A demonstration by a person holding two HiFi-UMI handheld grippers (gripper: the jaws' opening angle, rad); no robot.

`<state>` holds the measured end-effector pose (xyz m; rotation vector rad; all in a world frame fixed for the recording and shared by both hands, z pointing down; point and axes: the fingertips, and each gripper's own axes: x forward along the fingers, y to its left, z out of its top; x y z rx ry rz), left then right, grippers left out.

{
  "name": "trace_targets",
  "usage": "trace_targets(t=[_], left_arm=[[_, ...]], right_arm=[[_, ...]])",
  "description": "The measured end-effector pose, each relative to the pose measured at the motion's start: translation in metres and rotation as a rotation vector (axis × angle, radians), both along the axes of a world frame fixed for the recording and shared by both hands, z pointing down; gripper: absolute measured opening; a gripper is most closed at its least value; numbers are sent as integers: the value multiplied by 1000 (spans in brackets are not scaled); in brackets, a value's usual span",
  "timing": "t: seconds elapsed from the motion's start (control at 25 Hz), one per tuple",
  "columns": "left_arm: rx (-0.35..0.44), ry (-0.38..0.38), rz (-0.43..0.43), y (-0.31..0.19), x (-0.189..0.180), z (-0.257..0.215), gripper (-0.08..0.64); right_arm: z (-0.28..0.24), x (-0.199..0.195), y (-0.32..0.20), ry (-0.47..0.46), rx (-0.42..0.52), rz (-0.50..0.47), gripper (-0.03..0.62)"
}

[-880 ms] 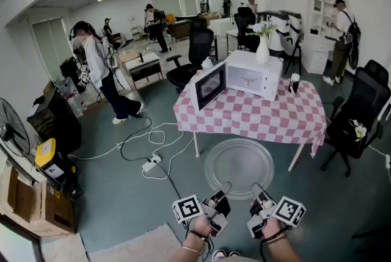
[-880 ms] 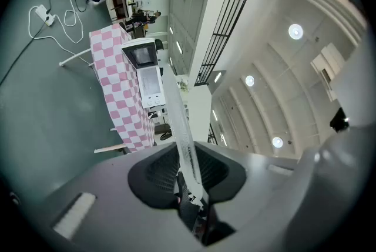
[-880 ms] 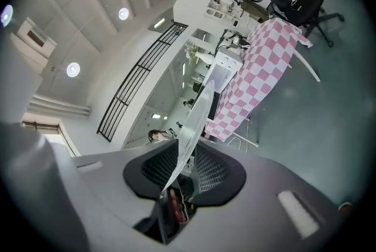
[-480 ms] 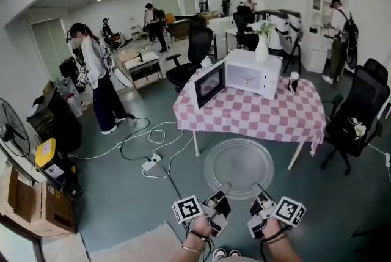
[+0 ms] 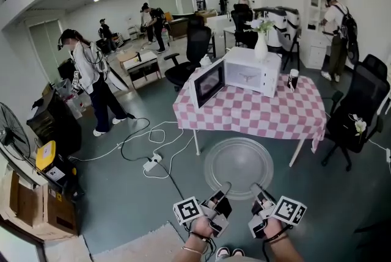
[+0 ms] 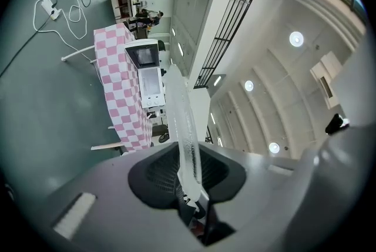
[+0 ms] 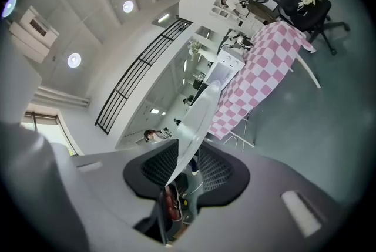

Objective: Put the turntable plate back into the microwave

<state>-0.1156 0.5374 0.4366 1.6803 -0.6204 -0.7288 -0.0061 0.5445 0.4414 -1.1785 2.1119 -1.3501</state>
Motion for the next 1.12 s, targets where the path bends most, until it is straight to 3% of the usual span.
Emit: trace_targets(t=[0.52, 1.12], left_arm=[[-5, -24, 39, -26, -22, 5, 63], [-11, -9, 49, -95, -14, 15, 66]], right_arm=[[5, -23, -22, -14, -19, 30, 91], [14, -15, -90, -10, -31, 43, 89]])
